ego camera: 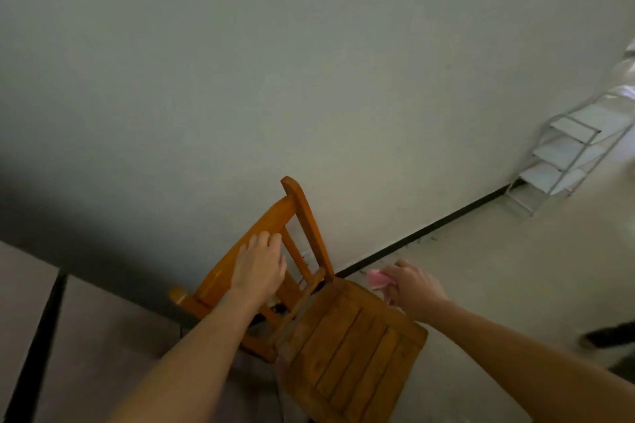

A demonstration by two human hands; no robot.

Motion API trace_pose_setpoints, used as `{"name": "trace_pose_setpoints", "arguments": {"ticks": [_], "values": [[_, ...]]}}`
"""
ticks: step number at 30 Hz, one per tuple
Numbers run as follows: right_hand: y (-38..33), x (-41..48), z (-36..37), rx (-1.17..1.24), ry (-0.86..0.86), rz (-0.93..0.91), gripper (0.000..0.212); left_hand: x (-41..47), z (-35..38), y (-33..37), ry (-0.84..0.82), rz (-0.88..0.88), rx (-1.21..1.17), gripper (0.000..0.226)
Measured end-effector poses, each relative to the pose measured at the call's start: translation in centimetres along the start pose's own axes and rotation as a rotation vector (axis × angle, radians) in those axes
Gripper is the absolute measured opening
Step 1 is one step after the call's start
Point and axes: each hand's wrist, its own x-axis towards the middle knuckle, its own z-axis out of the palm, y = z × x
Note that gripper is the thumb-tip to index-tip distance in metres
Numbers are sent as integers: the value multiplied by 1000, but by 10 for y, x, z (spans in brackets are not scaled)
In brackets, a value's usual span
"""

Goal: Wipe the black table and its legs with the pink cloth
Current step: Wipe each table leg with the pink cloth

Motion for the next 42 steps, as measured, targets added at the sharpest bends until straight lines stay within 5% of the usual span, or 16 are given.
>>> {"name": "trace_pose_setpoints", "arguments": {"ticks": [7, 12, 19, 30, 42], "values": [[-4, 26, 27, 62, 32, 253, 16, 82, 50, -53, -212, -111, -191, 67], [-13, 38, 46, 144, 27, 387, 14, 113, 61, -52, -214, -96, -294, 42], [-7, 37, 54, 203, 60, 485, 14, 140, 46, -26, -226, 21, -288, 35], [88, 12, -7, 250, 212, 627, 15, 210, -12, 144, -149, 425, -192, 25], [226, -19, -73, 305, 358, 790, 18, 291, -44, 343, -124, 611, -183, 28]]}}
